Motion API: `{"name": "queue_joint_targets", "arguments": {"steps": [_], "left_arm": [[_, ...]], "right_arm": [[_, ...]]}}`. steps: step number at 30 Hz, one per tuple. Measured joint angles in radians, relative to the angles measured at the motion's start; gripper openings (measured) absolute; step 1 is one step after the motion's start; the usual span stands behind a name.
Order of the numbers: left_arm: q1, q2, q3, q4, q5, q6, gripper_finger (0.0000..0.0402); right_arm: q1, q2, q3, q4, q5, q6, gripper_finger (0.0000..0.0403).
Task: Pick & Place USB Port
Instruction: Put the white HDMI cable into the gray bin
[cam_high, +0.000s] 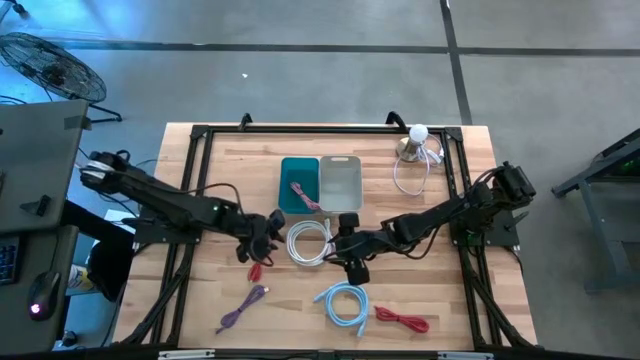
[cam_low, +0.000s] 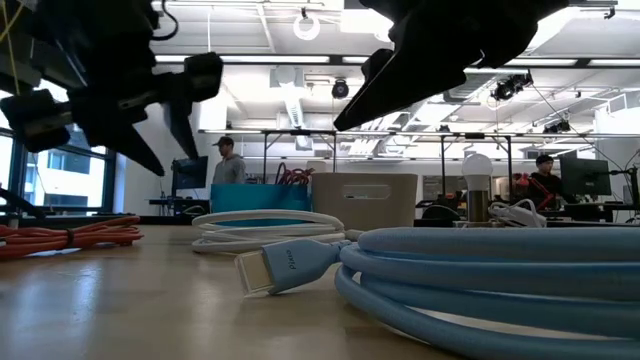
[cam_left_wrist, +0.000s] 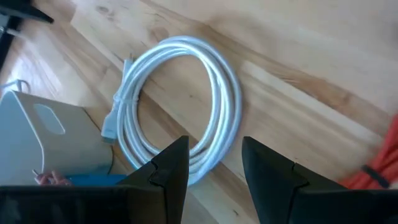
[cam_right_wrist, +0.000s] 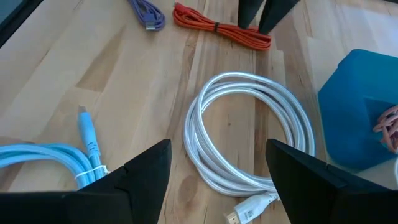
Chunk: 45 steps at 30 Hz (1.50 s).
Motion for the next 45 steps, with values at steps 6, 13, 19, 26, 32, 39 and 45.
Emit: {"name": "queue_joint_targets", "arguments": {"steps": [6, 13, 19, 26, 32, 39, 45], "left_arm": [[0.000, 0.086, 0.044, -0.005, -0.009, 0.047, 0.0144], [0.000, 0.123, 0.043, 0.013, 0.006, 0.047, 0.0144], [0.000, 0.128, 0.043, 0.050, 0.023, 0.049, 0.0144], [0.000, 0.138, 0.043, 0.077, 0.023, 0.047, 0.0144], [0.000, 0.204, 0.043, 0.081, 0.044, 0.047, 0.0144], [0.001, 0.275, 0.044, 0.181, 0.042, 0.093, 0.0144], [0.059, 0.313, 0.043, 0.185, 0.044, 0.063, 0.0088]], "right_arm": [[0.001, 0.000, 0.000, 0.004, 0.000, 0.001, 0.0254], [0.007, -0.001, 0.000, 0.008, 0.001, -0.003, 0.0254], [0.006, -0.001, 0.000, 0.009, 0.005, -0.001, 0.0254], [0.007, -0.001, 0.000, 0.010, 0.004, 0.000, 0.0254], [0.006, -0.002, 0.000, 0.013, 0.004, 0.000, 0.0254], [0.007, -0.003, 0.000, 0.016, 0.004, 0.008, 0.0254], [0.006, -0.003, 0.000, 0.018, 0.004, 0.022, 0.0254]]}}
